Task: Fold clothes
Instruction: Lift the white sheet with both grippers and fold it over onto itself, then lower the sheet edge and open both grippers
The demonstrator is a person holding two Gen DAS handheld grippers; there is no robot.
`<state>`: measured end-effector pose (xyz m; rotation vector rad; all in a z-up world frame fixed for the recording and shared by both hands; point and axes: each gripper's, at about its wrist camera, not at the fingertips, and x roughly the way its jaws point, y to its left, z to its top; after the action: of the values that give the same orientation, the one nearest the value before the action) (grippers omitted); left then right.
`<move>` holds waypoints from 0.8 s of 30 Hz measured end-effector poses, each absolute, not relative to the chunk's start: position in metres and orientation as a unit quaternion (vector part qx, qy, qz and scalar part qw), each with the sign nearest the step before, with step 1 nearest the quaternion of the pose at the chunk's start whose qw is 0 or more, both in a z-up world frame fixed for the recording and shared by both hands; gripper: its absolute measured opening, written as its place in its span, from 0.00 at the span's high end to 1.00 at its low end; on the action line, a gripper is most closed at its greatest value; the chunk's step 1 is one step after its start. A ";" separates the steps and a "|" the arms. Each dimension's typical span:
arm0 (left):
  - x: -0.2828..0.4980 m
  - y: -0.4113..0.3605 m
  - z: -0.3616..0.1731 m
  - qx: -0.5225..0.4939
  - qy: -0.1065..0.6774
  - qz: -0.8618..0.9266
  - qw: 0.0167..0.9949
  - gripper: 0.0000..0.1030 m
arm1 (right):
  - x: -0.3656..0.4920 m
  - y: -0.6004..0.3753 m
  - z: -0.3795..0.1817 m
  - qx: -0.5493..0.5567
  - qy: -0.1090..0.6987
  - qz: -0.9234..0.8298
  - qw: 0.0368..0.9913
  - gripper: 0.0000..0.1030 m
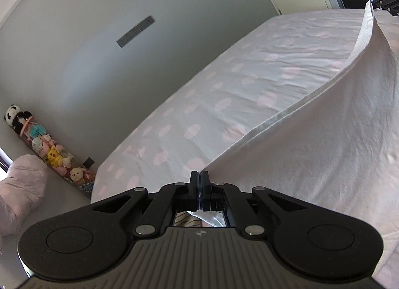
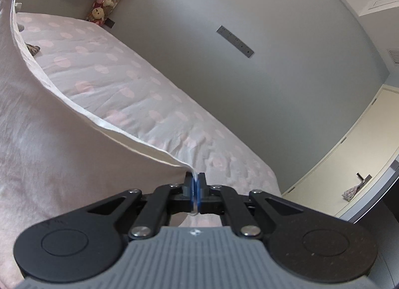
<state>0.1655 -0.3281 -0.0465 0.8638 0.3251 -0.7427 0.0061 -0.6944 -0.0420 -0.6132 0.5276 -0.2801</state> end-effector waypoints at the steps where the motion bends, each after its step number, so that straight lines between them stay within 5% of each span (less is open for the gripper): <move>1: 0.178 -0.332 -0.056 0.408 0.165 -0.352 0.826 1.00 | 0.022 -0.699 -0.051 -0.292 0.266 -0.132 0.909 0.98; 14: 0.262 -0.370 -0.157 0.407 0.257 -0.354 0.802 1.00 | 0.137 -0.743 -0.173 -0.249 0.357 -0.110 0.894 0.98; 24: 0.290 -0.381 -0.171 0.376 0.286 -0.339 0.814 0.95 | 0.155 -0.750 -0.195 -0.208 0.400 -0.115 0.885 0.95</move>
<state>0.2903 -0.3808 -0.1706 0.8025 0.6098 -0.7239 0.1550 -0.7502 -0.1951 -0.4332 0.8314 -0.2396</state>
